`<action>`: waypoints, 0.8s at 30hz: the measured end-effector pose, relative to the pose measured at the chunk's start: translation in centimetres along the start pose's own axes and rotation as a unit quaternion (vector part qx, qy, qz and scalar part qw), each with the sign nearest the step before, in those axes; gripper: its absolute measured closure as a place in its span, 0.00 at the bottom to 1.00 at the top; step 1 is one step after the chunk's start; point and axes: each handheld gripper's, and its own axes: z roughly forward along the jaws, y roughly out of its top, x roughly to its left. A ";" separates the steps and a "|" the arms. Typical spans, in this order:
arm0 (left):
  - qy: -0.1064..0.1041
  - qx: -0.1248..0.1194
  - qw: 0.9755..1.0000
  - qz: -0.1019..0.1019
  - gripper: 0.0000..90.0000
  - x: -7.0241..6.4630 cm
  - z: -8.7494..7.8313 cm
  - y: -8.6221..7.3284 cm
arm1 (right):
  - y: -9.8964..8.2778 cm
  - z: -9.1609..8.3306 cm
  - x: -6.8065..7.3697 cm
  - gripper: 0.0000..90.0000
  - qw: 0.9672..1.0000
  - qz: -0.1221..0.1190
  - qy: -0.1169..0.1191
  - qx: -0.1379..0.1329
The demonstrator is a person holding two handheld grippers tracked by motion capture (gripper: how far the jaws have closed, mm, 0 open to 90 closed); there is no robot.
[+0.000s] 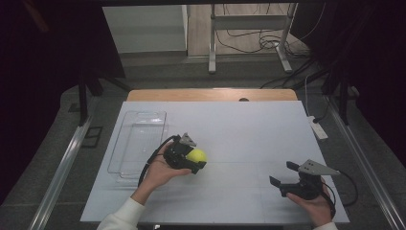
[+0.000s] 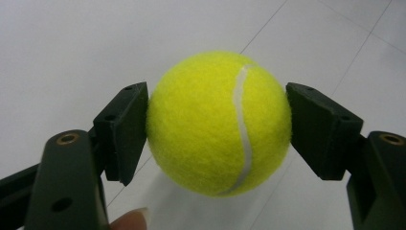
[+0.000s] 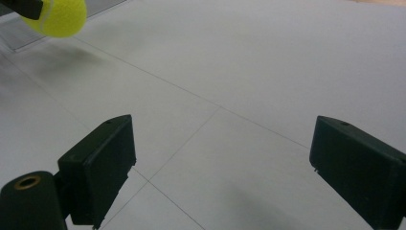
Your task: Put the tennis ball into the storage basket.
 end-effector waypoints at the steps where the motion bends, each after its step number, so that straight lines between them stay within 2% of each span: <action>1: 0.000 -0.001 1.000 0.001 0.30 0.0 -0.1 0.0 | 0.0 0.0 0.0 0.10 1.000 0.000 0.000 0.000; 24: 0.010 -0.031 0.999 0.014 0.30 -0.1 -2.0 0.2 | 0.0 0.0 0.0 0.10 1.000 -0.001 0.000 -0.001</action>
